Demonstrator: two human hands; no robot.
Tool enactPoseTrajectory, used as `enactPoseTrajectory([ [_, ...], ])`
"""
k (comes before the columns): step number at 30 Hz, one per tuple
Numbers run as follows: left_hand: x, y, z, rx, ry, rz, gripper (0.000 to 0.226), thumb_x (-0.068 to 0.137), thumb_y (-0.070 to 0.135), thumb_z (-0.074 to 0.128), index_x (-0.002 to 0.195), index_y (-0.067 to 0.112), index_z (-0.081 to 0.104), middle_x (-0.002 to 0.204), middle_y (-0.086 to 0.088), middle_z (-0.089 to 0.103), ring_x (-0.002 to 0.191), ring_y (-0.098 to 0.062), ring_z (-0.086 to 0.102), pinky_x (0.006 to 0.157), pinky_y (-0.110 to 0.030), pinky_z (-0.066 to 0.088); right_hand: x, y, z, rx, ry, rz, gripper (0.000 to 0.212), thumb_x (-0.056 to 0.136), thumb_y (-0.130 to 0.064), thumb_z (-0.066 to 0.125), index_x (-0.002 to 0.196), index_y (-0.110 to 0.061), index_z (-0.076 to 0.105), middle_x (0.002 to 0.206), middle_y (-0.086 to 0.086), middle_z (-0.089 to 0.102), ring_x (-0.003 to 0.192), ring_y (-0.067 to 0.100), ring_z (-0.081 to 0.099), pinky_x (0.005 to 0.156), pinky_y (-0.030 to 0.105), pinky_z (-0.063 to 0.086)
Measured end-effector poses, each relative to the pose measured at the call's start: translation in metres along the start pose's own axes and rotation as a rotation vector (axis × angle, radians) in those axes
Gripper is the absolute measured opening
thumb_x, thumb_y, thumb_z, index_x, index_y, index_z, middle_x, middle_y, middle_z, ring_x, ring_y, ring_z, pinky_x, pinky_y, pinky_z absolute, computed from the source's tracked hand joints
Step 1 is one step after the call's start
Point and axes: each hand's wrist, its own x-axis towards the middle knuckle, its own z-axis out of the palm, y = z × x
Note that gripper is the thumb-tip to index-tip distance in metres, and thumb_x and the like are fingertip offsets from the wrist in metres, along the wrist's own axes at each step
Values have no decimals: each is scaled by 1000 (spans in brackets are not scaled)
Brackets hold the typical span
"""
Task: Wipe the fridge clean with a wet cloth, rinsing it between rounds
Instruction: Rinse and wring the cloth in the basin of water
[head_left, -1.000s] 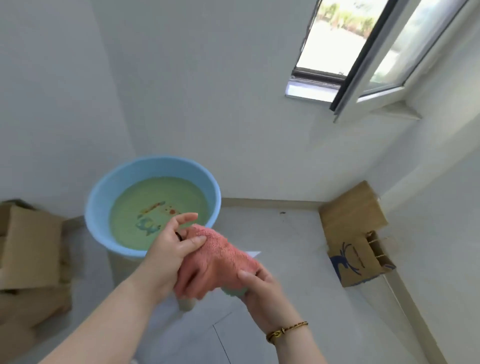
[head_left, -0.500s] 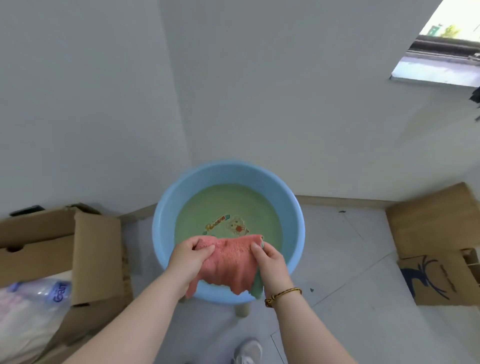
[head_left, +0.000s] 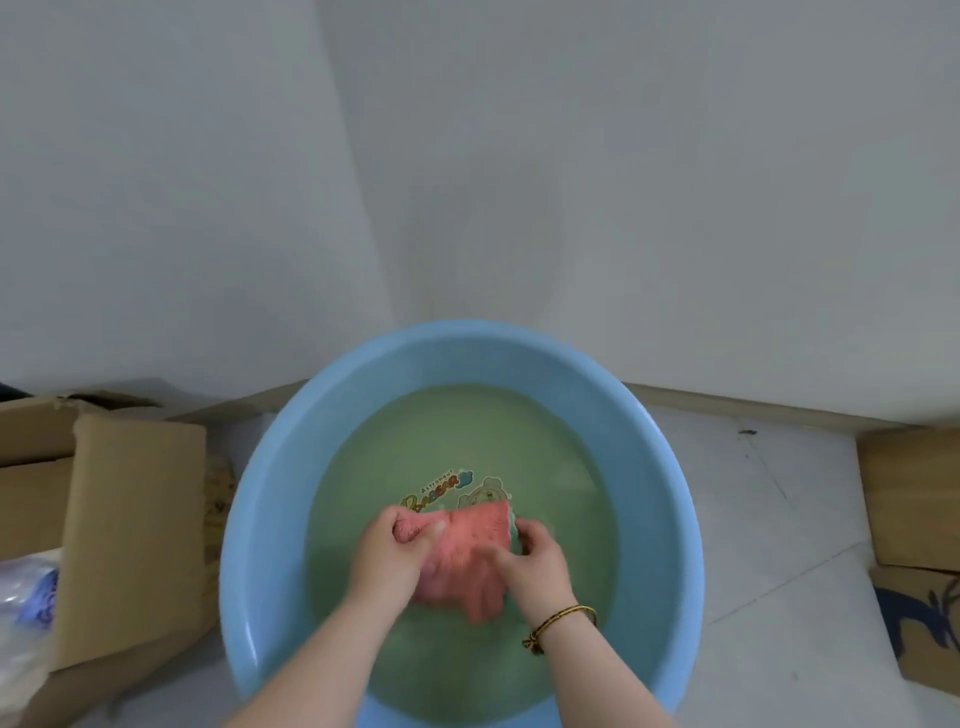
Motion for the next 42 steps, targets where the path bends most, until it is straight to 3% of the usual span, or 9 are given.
enactPoseTrajectory([
  [3, 35, -17, 8, 121, -45, -57, 35, 78, 23, 68, 105, 5, 54, 104, -5, 60, 98, -24, 56, 80, -29, 42, 26, 0, 17, -157, -38, 25, 20, 82, -15, 63, 99, -12, 53, 95, 2, 57, 93, 19, 57, 79, 24, 44],
  [6, 59, -24, 11, 202, -104, -69, 11, 81, 20, 65, 81, 15, 55, 87, -1, 61, 83, -19, 55, 66, -24, 37, 45, 1, 28, -153, -5, 40, 16, 85, -11, 56, 73, -18, 48, 74, 0, 56, 72, 18, 54, 64, 26, 43],
  [8, 66, -25, 12, 237, -107, -66, 22, 84, 12, 60, 70, 20, 45, 72, 6, 54, 78, -18, 51, 60, -23, 29, 52, 2, 33, -178, 52, 53, 25, 86, -8, 53, 67, -21, 43, 70, -2, 53, 72, 19, 51, 54, 23, 37],
  [13, 72, -20, 14, 214, -78, -102, 11, 86, 22, 60, 83, 15, 53, 82, 1, 55, 82, -21, 55, 71, -24, 37, 58, 2, 37, -131, 118, 161, 14, 88, -4, 44, 94, -10, 55, 77, 3, 53, 75, 22, 49, 64, 20, 34],
  [19, 70, -18, 0, -79, -72, -177, 7, 82, 17, 64, 81, 14, 59, 87, -13, 65, 81, -27, 61, 77, -33, 49, 47, -3, 38, -215, 114, 86, 24, 87, -4, 45, 109, -11, 51, 103, 12, 63, 92, 28, 58, 67, 22, 37],
  [25, 51, -3, 0, -481, -108, -338, 24, 89, 34, 52, 84, 12, 60, 78, -14, 65, 68, -24, 59, 63, -29, 46, 19, -8, 54, 515, 85, 136, 21, 79, -11, 60, 62, -15, 47, 61, 2, 48, 62, 16, 43, 55, 25, 35],
  [29, 28, 21, 11, -691, -193, -421, 48, 93, 47, 33, 77, 10, 59, 62, -5, 62, 61, -20, 56, 56, -27, 42, -11, -30, 67, 472, 108, -95, 41, 79, -13, 67, 53, -17, 35, 39, -14, 35, 44, 1, 30, 45, 13, 27],
  [35, 12, 25, 18, -431, -169, -224, 44, 96, 33, 38, 68, 10, 64, 75, -15, 67, 79, -29, 64, 78, -39, 52, 2, -42, 55, 412, 315, -59, 45, 91, -15, 54, 50, -16, 36, 46, -7, 40, 49, 10, 35, 56, 27, 33],
  [42, 6, 26, 21, -410, -221, -261, 44, 94, 32, 41, 58, 9, 50, 57, -8, 51, 56, -20, 49, 55, -25, 40, -7, -30, 54, 274, 345, -89, 49, 94, -14, 48, 47, -17, 32, 45, -5, 34, 47, 11, 28, 48, 25, 26],
])
